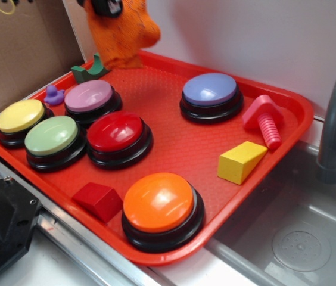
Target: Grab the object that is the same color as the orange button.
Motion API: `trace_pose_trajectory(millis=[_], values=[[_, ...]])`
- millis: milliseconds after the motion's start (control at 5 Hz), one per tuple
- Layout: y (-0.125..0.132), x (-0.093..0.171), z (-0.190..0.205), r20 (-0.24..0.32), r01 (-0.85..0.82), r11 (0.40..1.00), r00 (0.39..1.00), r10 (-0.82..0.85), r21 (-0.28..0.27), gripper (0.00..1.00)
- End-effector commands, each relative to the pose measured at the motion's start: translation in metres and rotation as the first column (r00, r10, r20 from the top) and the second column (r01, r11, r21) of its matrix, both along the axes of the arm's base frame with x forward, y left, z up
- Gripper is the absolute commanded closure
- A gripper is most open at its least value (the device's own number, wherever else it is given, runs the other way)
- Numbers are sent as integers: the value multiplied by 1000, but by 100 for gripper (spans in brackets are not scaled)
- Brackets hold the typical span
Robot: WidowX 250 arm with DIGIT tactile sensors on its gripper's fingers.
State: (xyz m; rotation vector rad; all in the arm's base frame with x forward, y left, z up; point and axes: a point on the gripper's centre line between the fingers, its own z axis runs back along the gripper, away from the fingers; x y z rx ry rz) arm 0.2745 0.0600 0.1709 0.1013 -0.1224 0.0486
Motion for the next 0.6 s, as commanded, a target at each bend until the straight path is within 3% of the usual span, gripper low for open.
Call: trace_pose_trajectory(millis=[0, 400], values=[[-28, -52, 47, 22, -91, 995, 995, 92, -37, 100], [-28, -63, 43, -3, -208, 976, 978, 208, -60, 100]])
